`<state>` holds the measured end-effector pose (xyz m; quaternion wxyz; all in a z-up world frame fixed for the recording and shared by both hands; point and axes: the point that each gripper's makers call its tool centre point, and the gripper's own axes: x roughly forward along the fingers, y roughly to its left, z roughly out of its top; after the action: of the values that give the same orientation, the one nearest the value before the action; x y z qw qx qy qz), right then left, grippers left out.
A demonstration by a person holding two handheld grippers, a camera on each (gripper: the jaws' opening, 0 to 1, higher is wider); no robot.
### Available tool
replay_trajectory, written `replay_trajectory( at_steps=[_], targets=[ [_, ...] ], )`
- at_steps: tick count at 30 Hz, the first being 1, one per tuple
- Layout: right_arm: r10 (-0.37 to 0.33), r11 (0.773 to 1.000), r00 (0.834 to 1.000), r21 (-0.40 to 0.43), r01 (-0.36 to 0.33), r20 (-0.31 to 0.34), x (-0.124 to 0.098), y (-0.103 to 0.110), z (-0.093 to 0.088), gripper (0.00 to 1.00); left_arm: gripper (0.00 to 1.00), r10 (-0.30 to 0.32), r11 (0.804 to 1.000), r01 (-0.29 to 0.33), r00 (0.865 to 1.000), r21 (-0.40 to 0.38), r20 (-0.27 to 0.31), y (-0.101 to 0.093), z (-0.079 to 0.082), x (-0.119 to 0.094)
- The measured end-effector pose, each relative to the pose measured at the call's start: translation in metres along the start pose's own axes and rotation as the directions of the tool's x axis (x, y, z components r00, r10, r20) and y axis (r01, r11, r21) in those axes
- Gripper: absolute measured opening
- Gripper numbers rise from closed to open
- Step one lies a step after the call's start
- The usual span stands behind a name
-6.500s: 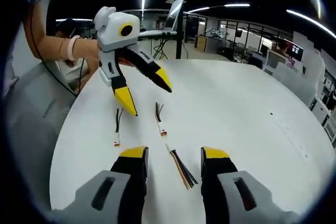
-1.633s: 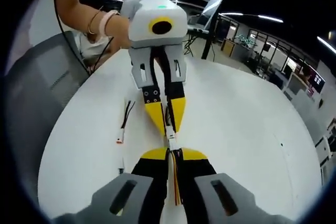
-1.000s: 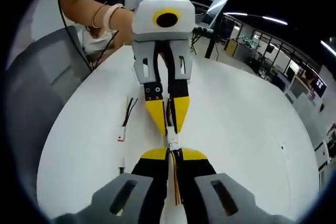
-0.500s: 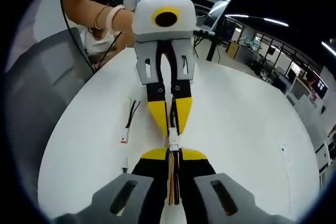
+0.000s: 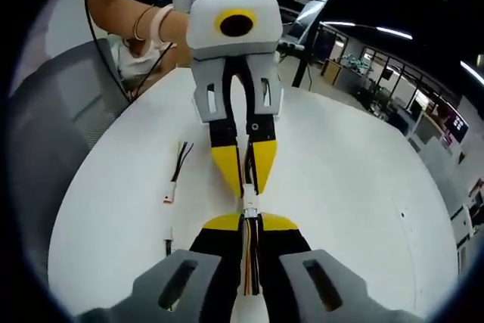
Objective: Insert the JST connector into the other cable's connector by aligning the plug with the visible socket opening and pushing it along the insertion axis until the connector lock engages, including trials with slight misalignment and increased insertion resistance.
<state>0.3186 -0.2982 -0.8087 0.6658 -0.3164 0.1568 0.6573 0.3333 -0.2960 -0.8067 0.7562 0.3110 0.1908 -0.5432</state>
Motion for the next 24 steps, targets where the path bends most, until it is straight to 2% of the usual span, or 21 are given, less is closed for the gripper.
replay_trajectory(
  at_steps=[5,11,24],
  targets=[
    [-0.007,1.000,1.000,-0.006,0.007,-0.002,0.003,-0.005,-0.002,0.03,0.00,0.008,0.999,-0.008,1.000,0.032,-0.015,0.001,-0.002,0.001],
    [0.012,1.000,1.000,-0.014,-0.013,-0.009,0.009,-0.003,-0.004,0.02,0.00,-0.013,0.998,0.016,0.999,0.063,-0.046,-0.002,-0.005,0.002],
    [0.019,1.000,1.000,0.010,-0.019,-0.007,0.017,-0.009,-0.011,0.03,0.00,-0.013,0.997,0.018,0.997,0.068,-0.080,0.000,-0.014,0.010]
  ],
)
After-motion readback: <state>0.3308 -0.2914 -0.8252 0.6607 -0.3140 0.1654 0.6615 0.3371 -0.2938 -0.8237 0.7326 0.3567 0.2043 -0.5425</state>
